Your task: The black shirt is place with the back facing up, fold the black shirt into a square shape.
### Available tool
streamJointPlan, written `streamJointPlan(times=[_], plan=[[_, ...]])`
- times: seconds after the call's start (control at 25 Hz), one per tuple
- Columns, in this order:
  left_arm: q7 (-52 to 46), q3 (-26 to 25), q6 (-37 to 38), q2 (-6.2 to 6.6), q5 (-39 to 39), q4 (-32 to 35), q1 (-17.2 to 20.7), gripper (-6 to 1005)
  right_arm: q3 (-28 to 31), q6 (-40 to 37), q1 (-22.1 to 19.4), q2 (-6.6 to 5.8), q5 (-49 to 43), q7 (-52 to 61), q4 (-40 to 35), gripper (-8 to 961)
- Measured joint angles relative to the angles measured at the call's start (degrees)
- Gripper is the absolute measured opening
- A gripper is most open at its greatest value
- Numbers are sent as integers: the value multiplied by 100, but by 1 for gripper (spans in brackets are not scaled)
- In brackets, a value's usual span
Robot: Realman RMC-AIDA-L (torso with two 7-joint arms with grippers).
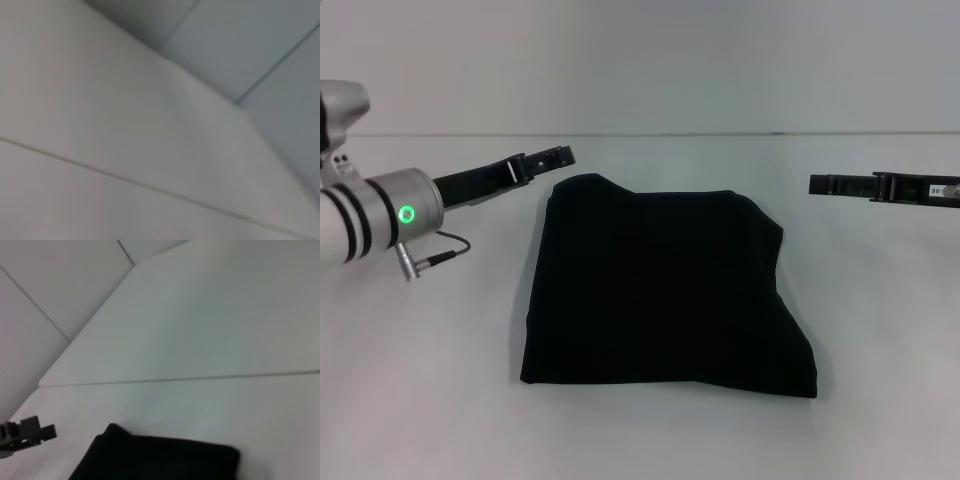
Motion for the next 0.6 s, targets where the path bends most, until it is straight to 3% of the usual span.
streamJointPlan(times=[0.28,0.6], plan=[[-324,451,-990,-5,516,-18,-200,960,5,199,0,12,6,5,20,927],[-334,1134,-1648,-141,516,-126,-367,959,-4,408,0,77,12,4,37,928]])
